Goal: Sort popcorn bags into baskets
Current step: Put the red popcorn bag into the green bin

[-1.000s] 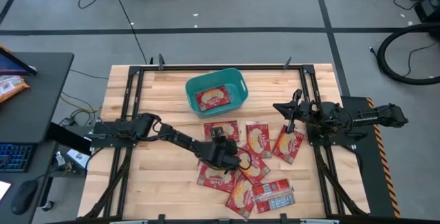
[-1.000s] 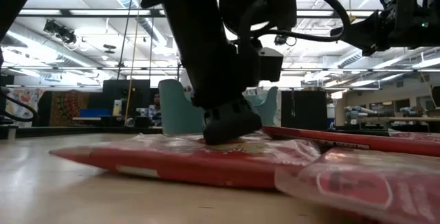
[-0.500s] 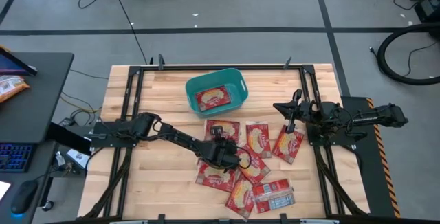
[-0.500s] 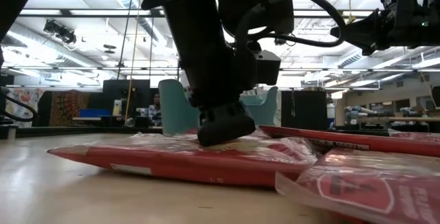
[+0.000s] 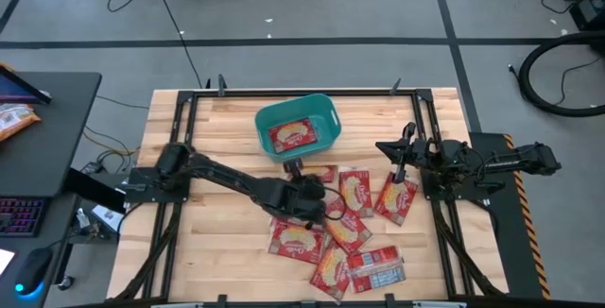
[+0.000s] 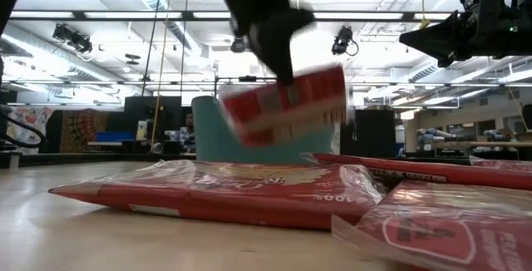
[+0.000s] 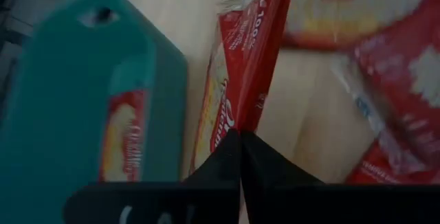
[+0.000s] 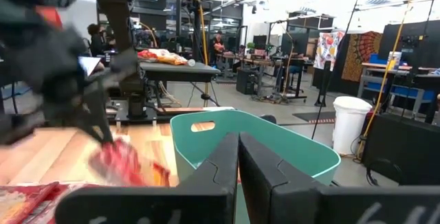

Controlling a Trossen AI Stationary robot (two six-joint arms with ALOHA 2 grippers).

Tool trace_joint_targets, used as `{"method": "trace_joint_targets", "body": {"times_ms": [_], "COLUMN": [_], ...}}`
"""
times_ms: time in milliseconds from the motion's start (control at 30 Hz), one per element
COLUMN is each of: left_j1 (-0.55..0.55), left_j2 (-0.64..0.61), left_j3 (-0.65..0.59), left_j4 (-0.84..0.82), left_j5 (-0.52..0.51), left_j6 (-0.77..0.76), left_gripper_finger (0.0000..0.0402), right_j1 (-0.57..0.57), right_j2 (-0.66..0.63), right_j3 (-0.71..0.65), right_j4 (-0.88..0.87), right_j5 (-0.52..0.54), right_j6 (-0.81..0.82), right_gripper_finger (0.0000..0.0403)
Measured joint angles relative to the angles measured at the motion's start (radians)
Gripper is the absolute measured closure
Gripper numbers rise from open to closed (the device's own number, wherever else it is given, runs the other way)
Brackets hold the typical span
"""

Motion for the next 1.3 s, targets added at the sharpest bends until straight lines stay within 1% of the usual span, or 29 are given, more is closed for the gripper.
{"method": "trace_joint_targets", "body": {"times_ms": [200, 333, 400, 500, 667, 767, 900, 967, 1033, 1200, 1300], "left_j1": [0.035, 0.097, 0.136, 0.202, 0.303, 0.356, 0.409, 0.426, 0.434, 0.412, 0.380], "left_j2": [-0.085, -0.096, -0.096, -0.096, -0.096, -0.096, -0.096, -0.095, -0.095, -0.100, -0.104], "left_j3": [0.002, 0.002, 0.002, -0.012, -0.070, -0.131, -0.221, -0.246, -0.250, -0.245, -0.214], "left_j4": [-0.004, -0.038, -0.060, -0.050, -0.023, 0.050, 0.184, 0.226, 0.241, 0.234, 0.228], "left_j5": [-0.077, -0.084, -0.070, -0.030, -0.001, 0.053, 0.098, 0.140, 0.162, 0.168, 0.167], "left_j6": [0.009, 0.041, 0.063, 0.079, 0.114, 0.150, 0.204, 0.210, 0.204, 0.172, 0.164], "left_gripper_finger": [0.0400, 0.0401, 0.0401, 0.0401, 0.0401, 0.0401, 0.0400, 0.0388, 0.0365, 0.0295, 0.0269], "right_j1": [0.000, 0.000, 0.000, 0.000, 0.000, 0.000, 0.000, 0.000, 0.000, 0.000, 0.000], "right_j2": [0.000, 0.000, 0.000, 0.000, 0.000, 0.000, 0.000, 0.000, 0.000, 0.000, 0.000], "right_j3": [0.000, 0.000, 0.000, 0.000, 0.000, 0.000, 0.000, 0.000, 0.000, 0.000, 0.000], "right_j4": [0.000, 0.000, 0.000, 0.000, 0.000, 0.000, 0.000, 0.000, 0.000, 0.000, 0.000], "right_j5": [0.000, 0.000, 0.000, 0.000, 0.000, 0.000, 0.000, 0.000, 0.000, 0.000, 0.000], "right_j6": [0.000, 0.000, 0.000, 0.000, 0.000, 0.000, 0.000, 0.000, 0.000, 0.000, 0.000], "right_gripper_finger": [0.0383, 0.0383, 0.0383, 0.0383, 0.0383, 0.0383, 0.0383, 0.0383, 0.0383, 0.0383, 0.0383]}}
